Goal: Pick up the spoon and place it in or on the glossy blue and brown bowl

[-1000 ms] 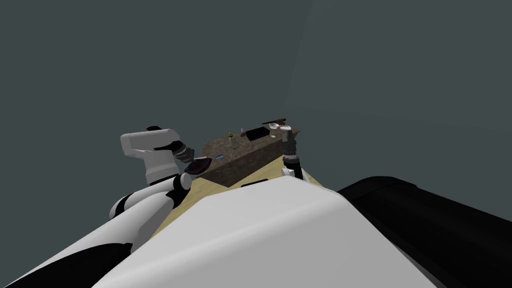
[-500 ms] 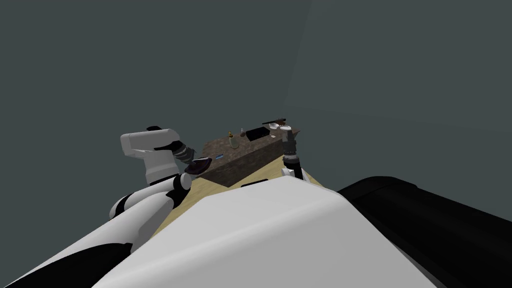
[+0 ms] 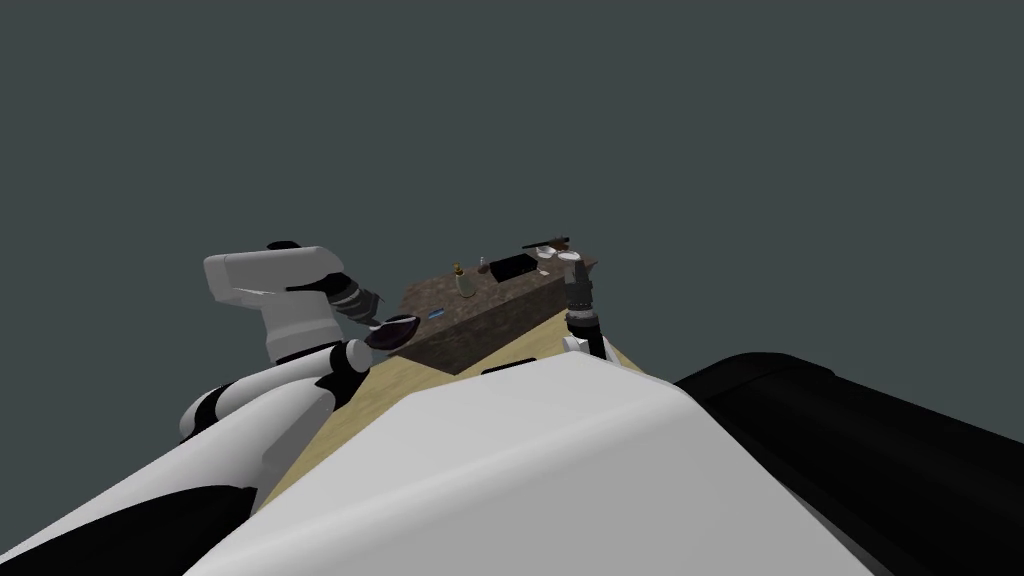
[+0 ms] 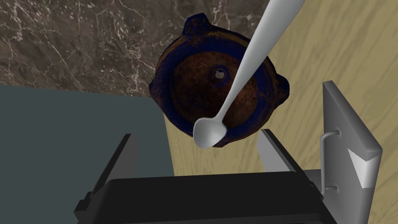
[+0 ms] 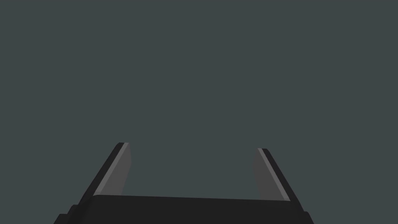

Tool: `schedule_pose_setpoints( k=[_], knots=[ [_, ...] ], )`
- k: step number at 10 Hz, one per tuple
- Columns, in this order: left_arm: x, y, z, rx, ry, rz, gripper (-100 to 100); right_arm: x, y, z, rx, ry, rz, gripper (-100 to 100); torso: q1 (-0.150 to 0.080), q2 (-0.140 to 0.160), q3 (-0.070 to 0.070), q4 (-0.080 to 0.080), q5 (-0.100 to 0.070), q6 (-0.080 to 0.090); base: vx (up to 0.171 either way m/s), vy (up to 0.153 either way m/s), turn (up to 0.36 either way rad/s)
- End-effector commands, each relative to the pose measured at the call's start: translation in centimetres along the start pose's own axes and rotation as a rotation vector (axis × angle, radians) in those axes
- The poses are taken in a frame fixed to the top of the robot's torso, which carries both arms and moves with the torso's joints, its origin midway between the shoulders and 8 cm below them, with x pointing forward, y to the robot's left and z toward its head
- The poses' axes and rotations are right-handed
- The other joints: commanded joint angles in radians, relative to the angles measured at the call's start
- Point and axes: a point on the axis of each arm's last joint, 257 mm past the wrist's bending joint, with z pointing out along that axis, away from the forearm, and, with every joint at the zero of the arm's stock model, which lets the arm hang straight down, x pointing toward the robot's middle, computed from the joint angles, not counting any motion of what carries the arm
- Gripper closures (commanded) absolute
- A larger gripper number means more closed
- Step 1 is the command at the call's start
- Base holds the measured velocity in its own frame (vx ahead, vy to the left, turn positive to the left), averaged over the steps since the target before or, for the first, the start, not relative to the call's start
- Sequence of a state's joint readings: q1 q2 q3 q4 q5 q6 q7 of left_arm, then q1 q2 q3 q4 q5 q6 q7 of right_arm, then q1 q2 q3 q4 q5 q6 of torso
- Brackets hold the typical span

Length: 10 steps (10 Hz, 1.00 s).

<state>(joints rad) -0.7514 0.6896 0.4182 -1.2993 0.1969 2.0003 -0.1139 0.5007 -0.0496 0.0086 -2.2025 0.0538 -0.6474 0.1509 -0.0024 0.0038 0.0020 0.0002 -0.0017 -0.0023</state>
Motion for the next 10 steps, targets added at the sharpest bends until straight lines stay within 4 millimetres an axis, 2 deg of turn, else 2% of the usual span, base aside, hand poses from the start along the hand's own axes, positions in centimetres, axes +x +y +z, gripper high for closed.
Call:
schedule_pose_setpoints(
  k=[1, 3, 4, 5, 10],
  knots=[
    [-0.57, -0.47, -0.62, -0.003, 0.001, -0.001, -100, 0.0, 0.0, 0.0, 0.0, 0.0, 0.0, 0, 0.0, 0.0, 0.0, 0.0, 0.0, 0.0, -0.008, -0.031, -0.009],
    [-1.31, -0.95, -1.5, -0.004, 0.002, -0.004, -100, 0.0, 0.0, 0.0, 0.0, 0.0, 0.0, 0, 0.0, 0.0, 0.0, 0.0, 0.0, 0.0, -0.008, -0.027, -0.011],
    [-1.14, -0.87, -1.22, -0.003, 0.001, -0.004, -100, 0.0, 0.0, 0.0, 0.0, 0.0, 0.0, 0, 0.0, 0.0, 0.0, 0.0, 0.0, 0.0, -0.003, -0.012, 0.0],
    [-1.18, -0.89, -1.27, -0.004, 0.001, -0.003, 0, 0.0, 0.0, 0.0, 0.0, 0.0, 0.0, 0, 0.001, 0.0, 0.0, 0.0, 0.0, 0.0, 0.0, 0.0, 0.0],
    [-1.17, -0.89, -1.26, -0.003, 0.001, -0.003, 0, 0.0, 0.0, 0.0, 0.0, 0.0, 0.0, 0, 0.002, -0.001, 0.0, 0.0, 0.001, 0.0, 0.0, 0.0, 0.0]
  ],
)
